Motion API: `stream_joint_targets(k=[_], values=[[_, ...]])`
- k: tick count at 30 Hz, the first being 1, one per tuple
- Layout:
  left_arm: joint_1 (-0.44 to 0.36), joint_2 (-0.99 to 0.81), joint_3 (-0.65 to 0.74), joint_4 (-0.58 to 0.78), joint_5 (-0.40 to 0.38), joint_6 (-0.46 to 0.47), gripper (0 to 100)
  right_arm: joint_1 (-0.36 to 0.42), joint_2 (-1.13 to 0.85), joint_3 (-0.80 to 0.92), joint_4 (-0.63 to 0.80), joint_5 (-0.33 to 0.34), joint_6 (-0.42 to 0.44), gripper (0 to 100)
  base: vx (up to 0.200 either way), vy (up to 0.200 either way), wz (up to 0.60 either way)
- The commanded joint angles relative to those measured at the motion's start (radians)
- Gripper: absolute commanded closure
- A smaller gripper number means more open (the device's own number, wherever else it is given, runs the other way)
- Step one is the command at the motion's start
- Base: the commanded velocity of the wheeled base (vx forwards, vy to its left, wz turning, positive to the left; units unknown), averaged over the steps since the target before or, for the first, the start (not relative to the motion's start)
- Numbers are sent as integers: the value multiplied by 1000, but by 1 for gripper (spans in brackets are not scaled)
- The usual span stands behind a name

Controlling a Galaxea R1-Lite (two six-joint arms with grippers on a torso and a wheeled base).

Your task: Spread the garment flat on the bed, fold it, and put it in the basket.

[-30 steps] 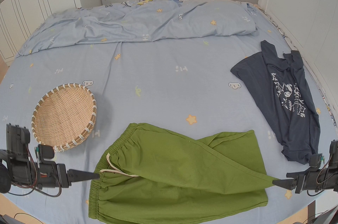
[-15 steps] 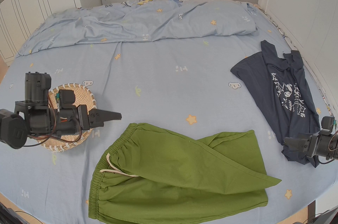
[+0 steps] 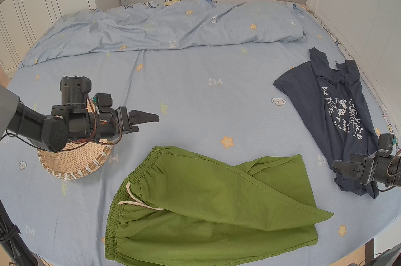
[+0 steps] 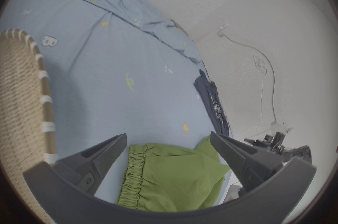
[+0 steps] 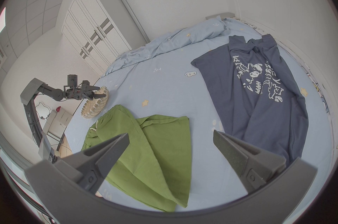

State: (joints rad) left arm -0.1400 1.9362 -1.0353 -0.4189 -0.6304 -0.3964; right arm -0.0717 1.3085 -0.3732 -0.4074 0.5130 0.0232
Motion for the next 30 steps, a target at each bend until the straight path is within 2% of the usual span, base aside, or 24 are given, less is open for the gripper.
stream_joint_targets(k=[1,7,29,30], values=[[-38,112,-15,9,12,42,0,3,-2,4,-2,-4,-2,0,0,0,0],[-47,164,-20,3,69,77,0,6,-3,4,-2,-4,0,0,0,0,0],[-75,222,-60,3,74,77,0,35,6,20,-2,-7,1,0,0,0,0],[-75,222,-58,3,74,77,100,35,5,20,-2,-7,1,0,0,0,0]])
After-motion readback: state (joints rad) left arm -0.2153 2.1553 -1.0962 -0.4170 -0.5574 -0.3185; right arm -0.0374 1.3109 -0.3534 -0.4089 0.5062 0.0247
